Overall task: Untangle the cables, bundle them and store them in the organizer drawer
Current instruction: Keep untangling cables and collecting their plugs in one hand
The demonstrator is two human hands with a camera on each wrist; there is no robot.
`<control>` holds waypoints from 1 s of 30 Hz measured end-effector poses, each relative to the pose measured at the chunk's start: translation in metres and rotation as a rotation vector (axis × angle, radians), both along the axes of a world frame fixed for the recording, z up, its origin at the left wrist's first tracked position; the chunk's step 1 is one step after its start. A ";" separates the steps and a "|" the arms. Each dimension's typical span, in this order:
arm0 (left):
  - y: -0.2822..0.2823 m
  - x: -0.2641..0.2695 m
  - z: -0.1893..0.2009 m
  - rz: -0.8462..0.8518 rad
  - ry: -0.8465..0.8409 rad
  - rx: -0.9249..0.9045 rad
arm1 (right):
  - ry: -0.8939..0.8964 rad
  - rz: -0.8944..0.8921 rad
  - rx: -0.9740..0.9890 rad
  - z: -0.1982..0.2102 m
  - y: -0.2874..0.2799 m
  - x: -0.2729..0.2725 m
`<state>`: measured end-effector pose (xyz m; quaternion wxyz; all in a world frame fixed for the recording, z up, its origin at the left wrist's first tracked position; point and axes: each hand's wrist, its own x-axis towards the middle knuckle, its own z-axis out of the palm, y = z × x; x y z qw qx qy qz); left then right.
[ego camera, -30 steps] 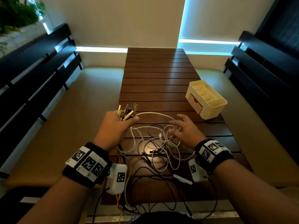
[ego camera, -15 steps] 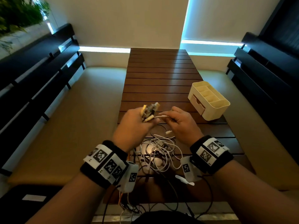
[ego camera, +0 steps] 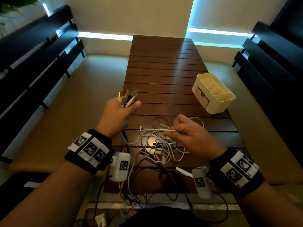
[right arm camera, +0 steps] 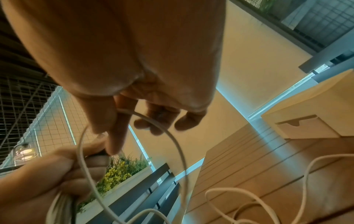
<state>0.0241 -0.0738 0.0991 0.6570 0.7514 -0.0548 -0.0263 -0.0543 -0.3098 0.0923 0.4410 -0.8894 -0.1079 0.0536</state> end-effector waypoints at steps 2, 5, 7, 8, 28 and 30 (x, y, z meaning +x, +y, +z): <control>-0.001 -0.001 -0.001 -0.010 0.037 -0.060 | 0.036 -0.001 -0.068 -0.001 0.009 -0.004; -0.008 -0.007 -0.002 -0.028 0.052 -0.114 | 0.061 0.016 -0.187 0.000 0.026 -0.006; -0.007 -0.011 -0.001 -0.017 0.061 -0.142 | 0.048 -0.026 -0.160 0.008 0.033 -0.008; -0.004 -0.012 0.000 -0.011 0.065 -0.152 | 0.060 -0.039 -0.117 0.013 0.034 -0.009; 0.014 -0.022 0.006 -0.102 0.081 -0.271 | 0.268 0.179 -0.269 -0.025 0.062 0.037; 0.014 -0.024 0.006 -0.111 0.091 -0.291 | 0.279 0.201 -0.257 -0.032 0.069 0.038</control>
